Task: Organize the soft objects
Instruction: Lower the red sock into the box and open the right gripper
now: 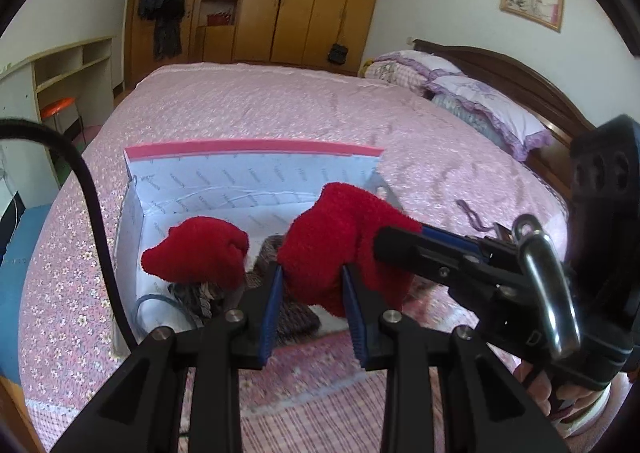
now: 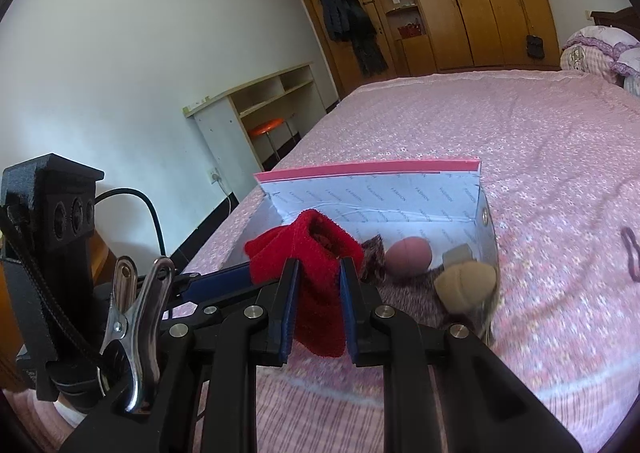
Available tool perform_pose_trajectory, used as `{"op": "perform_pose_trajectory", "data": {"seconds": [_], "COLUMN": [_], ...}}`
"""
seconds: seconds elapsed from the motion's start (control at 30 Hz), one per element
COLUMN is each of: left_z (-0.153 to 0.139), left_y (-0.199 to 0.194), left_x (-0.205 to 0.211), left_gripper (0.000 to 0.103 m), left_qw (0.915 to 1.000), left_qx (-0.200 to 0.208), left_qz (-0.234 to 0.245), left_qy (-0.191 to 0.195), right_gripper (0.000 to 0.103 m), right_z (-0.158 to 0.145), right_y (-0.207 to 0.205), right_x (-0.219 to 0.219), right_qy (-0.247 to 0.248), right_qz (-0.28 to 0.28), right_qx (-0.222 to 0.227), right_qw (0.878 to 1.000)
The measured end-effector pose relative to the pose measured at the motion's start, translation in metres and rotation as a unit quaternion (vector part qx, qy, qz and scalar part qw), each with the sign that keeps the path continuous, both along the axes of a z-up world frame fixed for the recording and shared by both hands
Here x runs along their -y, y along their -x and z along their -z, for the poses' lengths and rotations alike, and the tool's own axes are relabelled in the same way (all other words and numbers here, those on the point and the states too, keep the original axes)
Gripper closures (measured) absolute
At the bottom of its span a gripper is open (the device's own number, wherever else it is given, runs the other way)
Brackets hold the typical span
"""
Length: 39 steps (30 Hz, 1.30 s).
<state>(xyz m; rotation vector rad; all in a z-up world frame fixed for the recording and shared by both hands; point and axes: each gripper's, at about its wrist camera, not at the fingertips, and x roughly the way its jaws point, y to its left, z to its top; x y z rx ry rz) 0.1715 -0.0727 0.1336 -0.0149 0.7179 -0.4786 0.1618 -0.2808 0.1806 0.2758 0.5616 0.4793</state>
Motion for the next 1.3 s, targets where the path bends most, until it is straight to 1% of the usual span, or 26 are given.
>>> {"op": "perform_pose_trajectory", "data": {"seconds": [0.07,0.17,0.3,0.43,0.5,0.57,0.67,0.7,0.8,0.87,1.03,1.13,1.3], "left_z": [0.007,0.018,0.032,0.046,0.051,0.052,0.053,0.052,0.05,0.049,0.041,0.034,0.024], "left_y": [-0.012,-0.025,-0.038,-0.049,-0.051,-0.051,-0.05,-0.049,-0.045,-0.043,-0.033,-0.024,-0.013], "left_x": [0.0,0.005,0.015,0.02,0.023,0.026,0.027,0.026,0.025,0.022,0.021,0.018,0.01], "left_gripper": [0.072,0.072,0.072,0.071,0.071,0.071,0.071,0.071,0.071,0.071,0.069,0.065,0.064], "left_qw": [0.9999,0.9996,0.9985,0.9979,0.9977,0.9976,0.9977,0.9978,0.998,0.9976,0.9964,0.9961,0.9955], "left_qx": [-0.008,-0.01,-0.01,-0.025,-0.022,-0.017,-0.015,-0.014,-0.013,-0.012,0.004,0.014,0.017], "left_qz": [-0.009,-0.018,-0.025,-0.029,-0.03,-0.032,-0.034,-0.034,-0.033,-0.034,-0.041,-0.044,-0.061], "left_qy": [-0.003,-0.019,-0.048,-0.051,-0.057,-0.06,-0.057,-0.055,-0.053,-0.06,-0.074,-0.074,-0.071], "right_gripper": [0.082,0.082,0.082,0.082,0.082,0.082,0.081,0.078,0.075,0.072,0.064,0.063,0.063], "right_z": [0.004,0.015,0.027,0.037,0.042,0.045,0.047,0.047,0.043,0.04,0.034,0.03,0.021], "right_y": [-0.01,-0.027,-0.043,-0.053,-0.057,-0.059,-0.058,-0.057,-0.053,-0.05,-0.041,-0.035,-0.022], "right_x": [-0.001,-0.003,-0.01,-0.01,-0.009,-0.006,0.001,0.003,0.006,0.009,0.014,0.016,0.014], "right_qy": [0.001,-0.003,0.017,0.025,0.029,0.023,0.002,-0.001,0.006,0.005,0.004,0.006,0.017], "right_qz": [0.0,0.002,0.01,0.018,0.022,0.021,0.017,0.017,0.024,0.026,0.035,0.039,0.045], "right_qx": [-0.001,-0.012,-0.02,-0.034,-0.038,-0.04,-0.042,-0.042,-0.037,-0.034,-0.024,-0.018,-0.005], "right_qw": [1.0,1.0,1.0,0.999,0.999,0.999,0.999,0.999,0.999,0.999,0.999,0.999,0.999]}}
